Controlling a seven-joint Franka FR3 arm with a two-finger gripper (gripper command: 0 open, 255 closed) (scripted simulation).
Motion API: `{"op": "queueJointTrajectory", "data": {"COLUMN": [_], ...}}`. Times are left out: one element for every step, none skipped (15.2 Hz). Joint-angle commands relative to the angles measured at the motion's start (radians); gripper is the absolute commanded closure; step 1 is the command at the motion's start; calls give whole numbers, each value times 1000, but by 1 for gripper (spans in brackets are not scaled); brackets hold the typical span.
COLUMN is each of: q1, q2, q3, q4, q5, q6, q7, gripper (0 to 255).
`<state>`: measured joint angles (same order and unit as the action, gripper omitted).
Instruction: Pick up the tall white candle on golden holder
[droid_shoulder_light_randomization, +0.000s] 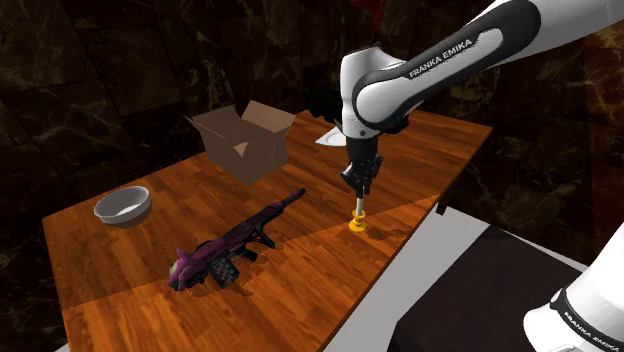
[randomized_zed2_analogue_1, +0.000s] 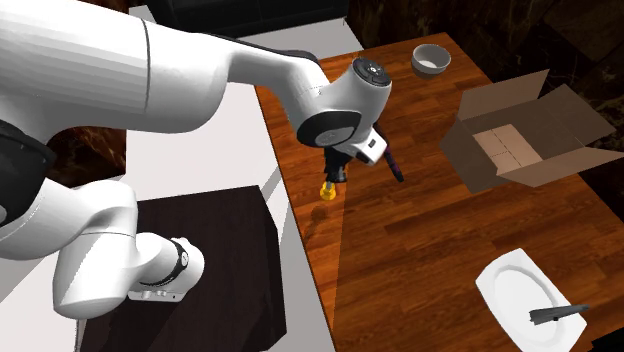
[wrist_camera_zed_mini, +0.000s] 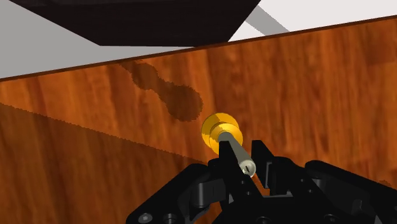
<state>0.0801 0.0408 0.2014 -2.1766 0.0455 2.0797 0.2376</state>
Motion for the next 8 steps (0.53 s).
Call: {"op": "queueJointTrajectory", "data": {"q1": [0,0,0,-1,-1,-1,-1,-1], "q2": [-13,-20,-26,-32,-38,-43,-44,-44], "q3": [0,0,0,0,0,-1,-1,-1], "q4": [14,21,28,35,42,50,51,51], "q5": [2,3,4,5,6,7,7,7], "q6": [-27,-40,-54,-67,-80,-93,-95,-95], "q7": [0,0,-1,-1,-2,-2,-2,-2], "gripper": [255,255,255,255,255,255,255,255]}}
